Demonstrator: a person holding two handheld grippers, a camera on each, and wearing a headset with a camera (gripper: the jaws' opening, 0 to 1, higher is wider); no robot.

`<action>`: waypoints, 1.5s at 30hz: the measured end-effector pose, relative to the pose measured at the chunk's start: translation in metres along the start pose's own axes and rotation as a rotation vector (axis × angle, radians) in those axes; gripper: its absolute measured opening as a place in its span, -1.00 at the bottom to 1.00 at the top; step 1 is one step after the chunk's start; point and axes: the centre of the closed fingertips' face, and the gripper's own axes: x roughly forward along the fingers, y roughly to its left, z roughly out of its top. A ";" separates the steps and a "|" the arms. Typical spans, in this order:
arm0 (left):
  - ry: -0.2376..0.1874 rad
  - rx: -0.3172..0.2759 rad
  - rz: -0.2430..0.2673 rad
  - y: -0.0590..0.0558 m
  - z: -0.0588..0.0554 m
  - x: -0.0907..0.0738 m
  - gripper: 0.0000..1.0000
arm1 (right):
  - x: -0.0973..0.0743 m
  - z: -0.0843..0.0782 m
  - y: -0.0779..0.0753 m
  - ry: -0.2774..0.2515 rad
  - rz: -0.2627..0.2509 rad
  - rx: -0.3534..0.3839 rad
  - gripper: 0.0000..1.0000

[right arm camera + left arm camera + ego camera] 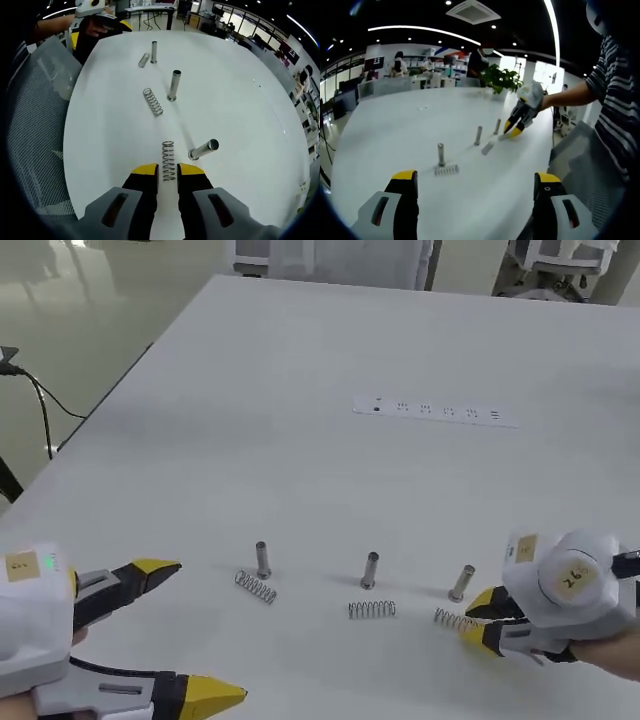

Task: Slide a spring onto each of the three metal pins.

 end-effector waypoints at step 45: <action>0.016 -0.010 -0.286 -0.042 0.008 0.030 0.20 | -0.036 0.034 0.030 -0.062 0.024 -0.167 -0.85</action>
